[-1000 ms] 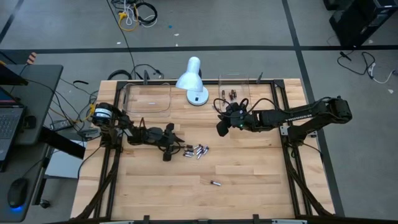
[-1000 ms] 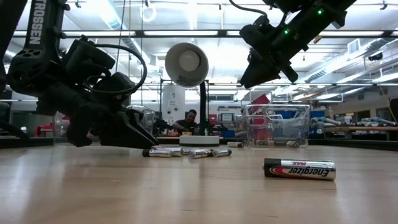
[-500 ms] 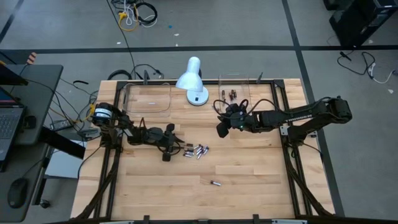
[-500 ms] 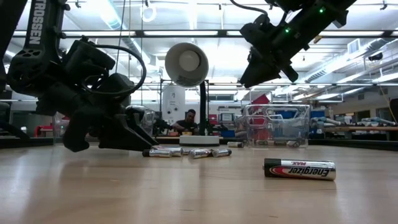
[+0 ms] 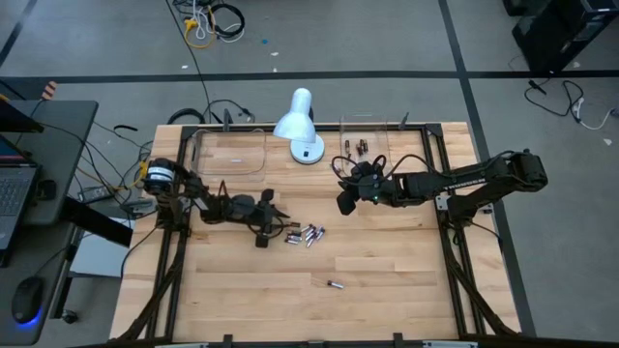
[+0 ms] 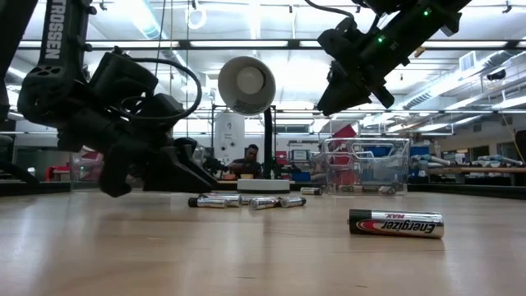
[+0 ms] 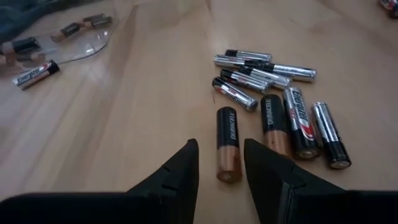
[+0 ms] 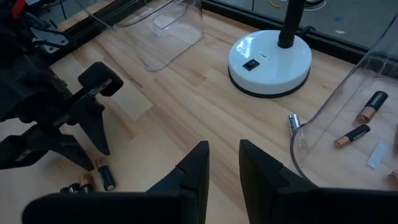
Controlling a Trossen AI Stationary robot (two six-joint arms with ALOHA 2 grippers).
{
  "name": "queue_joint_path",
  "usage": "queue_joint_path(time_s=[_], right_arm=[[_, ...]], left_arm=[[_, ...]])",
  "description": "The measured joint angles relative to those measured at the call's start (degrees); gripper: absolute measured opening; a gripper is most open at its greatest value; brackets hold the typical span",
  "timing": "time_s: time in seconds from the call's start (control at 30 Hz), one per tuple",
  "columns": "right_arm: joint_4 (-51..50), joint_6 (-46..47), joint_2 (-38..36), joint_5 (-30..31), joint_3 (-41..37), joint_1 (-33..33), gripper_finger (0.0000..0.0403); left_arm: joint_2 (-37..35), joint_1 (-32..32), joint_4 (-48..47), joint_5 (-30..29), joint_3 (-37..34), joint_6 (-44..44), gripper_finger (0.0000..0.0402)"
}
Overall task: Sort batteries
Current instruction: Put the black battery in the transparent bin
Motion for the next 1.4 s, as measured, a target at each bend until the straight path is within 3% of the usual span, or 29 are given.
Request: queue_joint_path(time_s=[0.3, 1.4], right_arm=[[0.0, 0.0, 0.0, 0.0, 0.0, 0.0, 0.0074], [0.0, 0.0, 0.0, 0.0, 0.0, 0.0, 0.0074]], left_arm=[[0.0, 2.5, -0.8, 5.6, 0.1, -0.2, 0.0126], [0.0, 2.6, -2.1, 5.1, 0.1, -1.3, 0.0126]])
